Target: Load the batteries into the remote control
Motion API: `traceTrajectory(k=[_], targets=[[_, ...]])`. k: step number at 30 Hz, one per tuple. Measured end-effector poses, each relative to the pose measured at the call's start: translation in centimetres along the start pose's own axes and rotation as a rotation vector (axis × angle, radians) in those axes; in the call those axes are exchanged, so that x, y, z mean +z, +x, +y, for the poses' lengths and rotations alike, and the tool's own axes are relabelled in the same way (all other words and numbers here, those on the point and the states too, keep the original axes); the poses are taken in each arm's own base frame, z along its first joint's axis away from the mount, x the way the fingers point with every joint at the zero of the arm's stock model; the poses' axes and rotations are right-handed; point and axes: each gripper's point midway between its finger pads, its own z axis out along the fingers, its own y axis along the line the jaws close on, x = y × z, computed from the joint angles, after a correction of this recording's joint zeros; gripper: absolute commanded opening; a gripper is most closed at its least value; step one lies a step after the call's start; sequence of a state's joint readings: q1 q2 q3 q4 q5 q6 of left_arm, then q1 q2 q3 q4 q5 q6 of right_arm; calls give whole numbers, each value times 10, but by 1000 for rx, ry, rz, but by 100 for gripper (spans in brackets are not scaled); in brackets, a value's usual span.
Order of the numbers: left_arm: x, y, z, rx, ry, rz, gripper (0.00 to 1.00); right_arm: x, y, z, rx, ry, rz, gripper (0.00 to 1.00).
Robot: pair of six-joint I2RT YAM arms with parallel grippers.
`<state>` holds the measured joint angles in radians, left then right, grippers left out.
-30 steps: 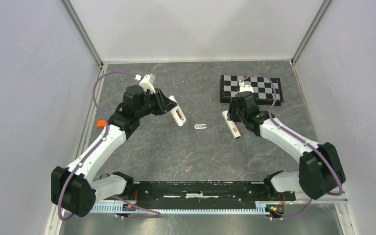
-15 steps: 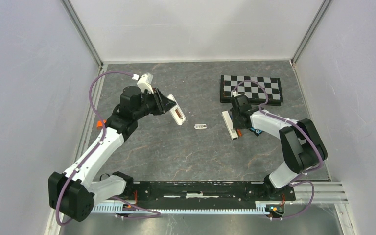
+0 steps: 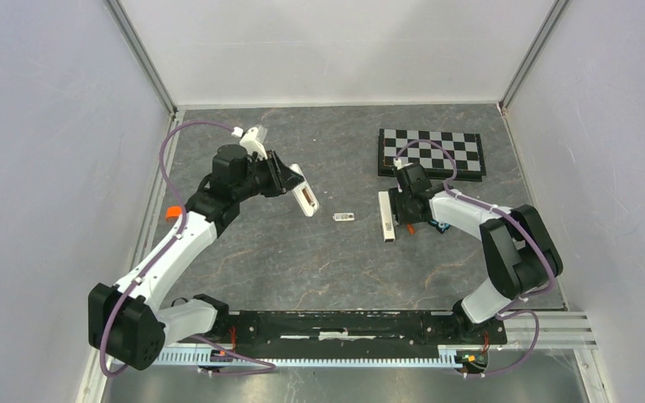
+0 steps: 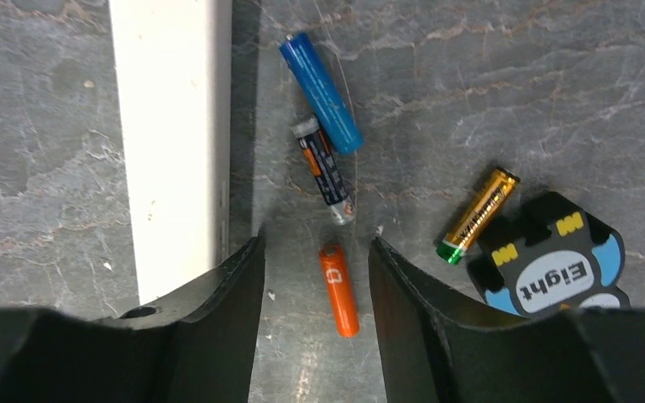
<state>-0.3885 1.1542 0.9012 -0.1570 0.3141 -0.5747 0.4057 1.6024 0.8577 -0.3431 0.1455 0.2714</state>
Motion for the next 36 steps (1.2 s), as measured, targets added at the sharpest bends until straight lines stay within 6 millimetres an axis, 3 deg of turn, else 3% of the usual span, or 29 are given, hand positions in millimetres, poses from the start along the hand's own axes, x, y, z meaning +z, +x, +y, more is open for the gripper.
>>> traceTrajectory(k=[8,14,17,21,28,31,33,36], targets=[[2,1,1,-1,-2,4,2,-8,15,-8,-14,25,33,43],[5,3,4,-6,-9,14,2,-9,18,-11,-19,35,37,29],[5,3,3,-5,-7,12,2,-9,18,-13,-20,46,39,29],[5,2,1,-3,5,12,2,-10,19,-14,-22,56,40,38],[4,5,-7,7,52,26,2,-14,27,-17,-20,56,44,33],[4,8,-11,14,85,37,2,-15,30,-17,-21,54,46,25],[4,10,-14,27,111,44,2,-15,30,-17,-24,51,44,13],[4,16,-18,42,157,56,2,-15,30,-17,-29,48,39,8]])
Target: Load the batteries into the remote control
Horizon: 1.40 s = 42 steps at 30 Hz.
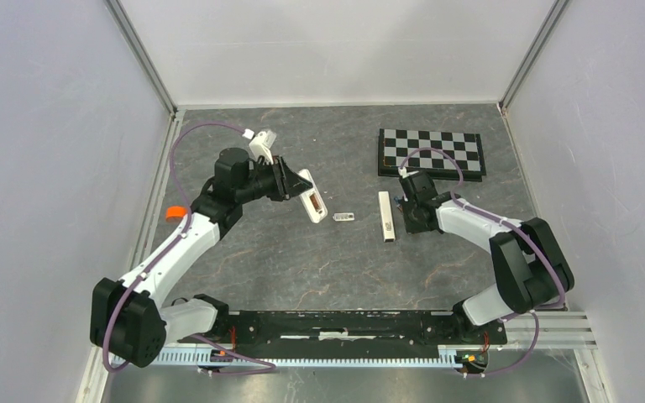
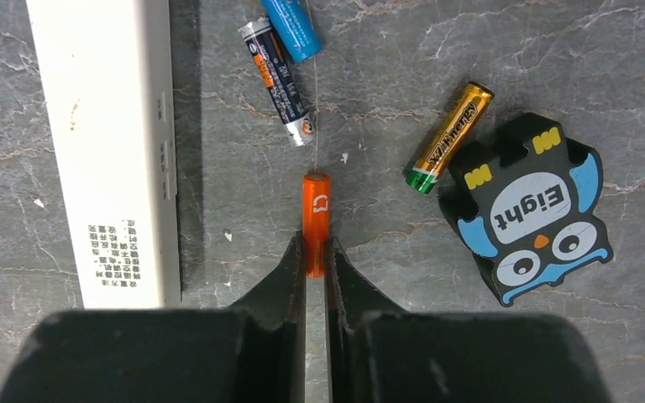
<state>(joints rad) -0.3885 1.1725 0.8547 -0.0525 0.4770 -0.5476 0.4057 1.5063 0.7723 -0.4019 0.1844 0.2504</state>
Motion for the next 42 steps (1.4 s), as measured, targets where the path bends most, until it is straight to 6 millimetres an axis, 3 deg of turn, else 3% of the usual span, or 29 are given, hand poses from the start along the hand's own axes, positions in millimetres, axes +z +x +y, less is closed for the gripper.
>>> traceTrajectory(k=[9,13,21,27,31,36,42], targets=[[-2,7,-11,37,88,5,2,-9,5,0,-17,-29,-42,4],[-3,3,-16,49,106,-10,2,-27,-10,6,-23,-82,-123,4],[0,-4,-28,-17,166,-34,2,-92,-57,53,-47,-403,-386,3],[13,-1,-25,-100,184,-12,2,-164,-89,99,-84,-746,-600,3],[26,7,-31,-157,249,37,2,-211,-98,125,-142,-967,-685,4],[42,17,-50,-205,368,85,2,-238,-109,133,-184,-1028,-682,5],[47,4,-73,-224,492,21,2,-251,-129,130,-196,-911,-639,5]])
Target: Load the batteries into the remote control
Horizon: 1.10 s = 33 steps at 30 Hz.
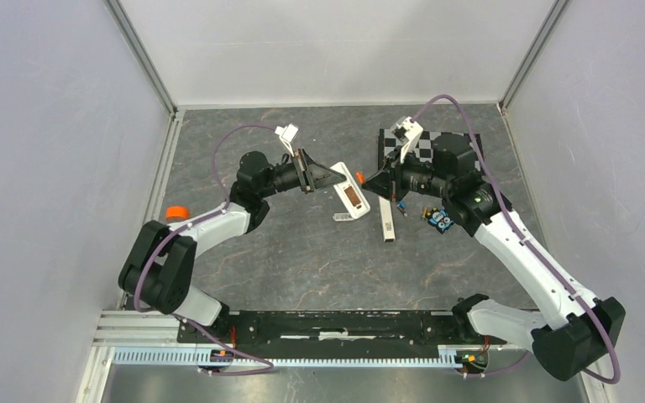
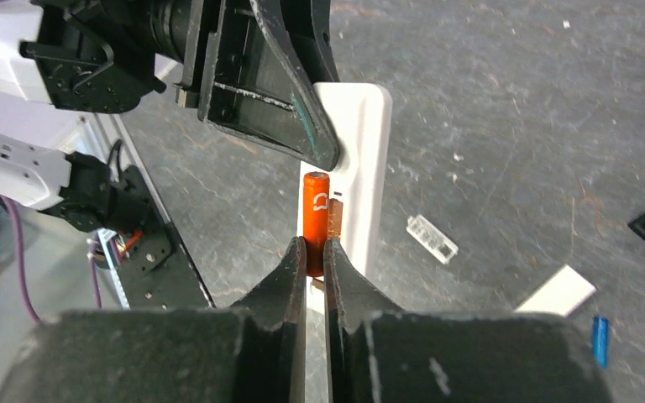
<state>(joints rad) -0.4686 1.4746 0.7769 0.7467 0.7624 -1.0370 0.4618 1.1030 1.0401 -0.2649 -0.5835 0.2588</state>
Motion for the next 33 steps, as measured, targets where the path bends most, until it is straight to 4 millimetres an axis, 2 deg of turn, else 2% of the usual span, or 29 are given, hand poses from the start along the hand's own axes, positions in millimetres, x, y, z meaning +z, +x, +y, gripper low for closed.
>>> traceTrajectory(k=[3,8,15,25,33], targets=[[8,1,-1,-24,41,-6,2,3,2,1,-15,43,57,4],[18,10,11,-91,44,11,2,9,14,-4,-48,135,173,4],[19,9,12,-97,51,4,2,3,30,-12,-77,242,293,5],[22,6,9,-96,70,-17,2,3,52,-8,-66,244,381,6],[23,6,2,-89,94,-21,2,5,55,-9,-43,263,389,10]])
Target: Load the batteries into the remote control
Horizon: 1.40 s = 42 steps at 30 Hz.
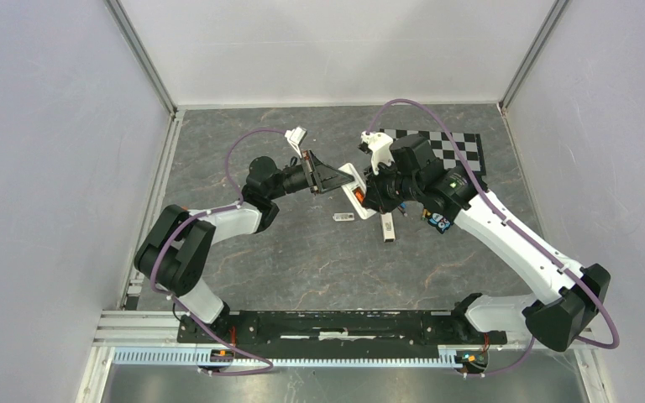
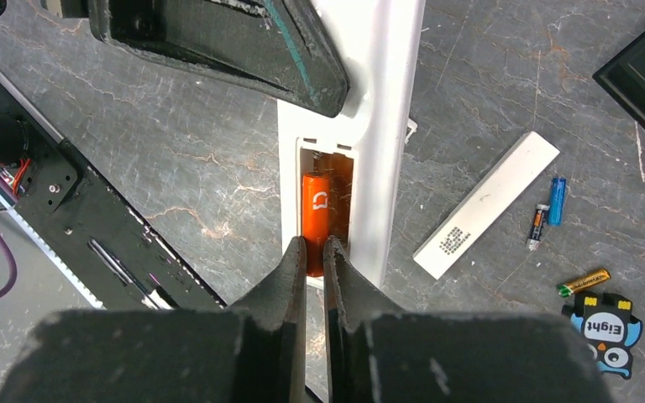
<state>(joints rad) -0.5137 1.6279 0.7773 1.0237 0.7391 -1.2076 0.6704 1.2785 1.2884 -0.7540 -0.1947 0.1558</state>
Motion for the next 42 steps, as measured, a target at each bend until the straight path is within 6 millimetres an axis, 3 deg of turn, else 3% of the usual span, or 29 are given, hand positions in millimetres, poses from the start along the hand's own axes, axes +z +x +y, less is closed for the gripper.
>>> traceTrajectory(k=[14,23,27,31,33,37,40,42], targets=[[2,-5,-1,-11,14,-30,2,2,-7,1,50,13,-1,39],[3,-13,-6,-56,29,-80,2,-8,-27,5,99,15,-83,66],[3,-19,-11,-97,37,-106,2,-30,-55,4,120,31,-235,76],[3,-25,-24,-125,64,-134,2,-66,-92,7,149,29,-444,87],[2,-31,-33,-134,83,-158,2,-86,-107,8,182,31,-546,88],[0,-46,-54,-153,124,-219,2,-112,-113,-1,311,60,-716,89],[-2,-60,-74,-164,162,-268,2,-115,-108,-10,425,70,-788,91],[-5,-70,-90,-175,193,-301,2,-119,-117,-10,473,47,-837,93]])
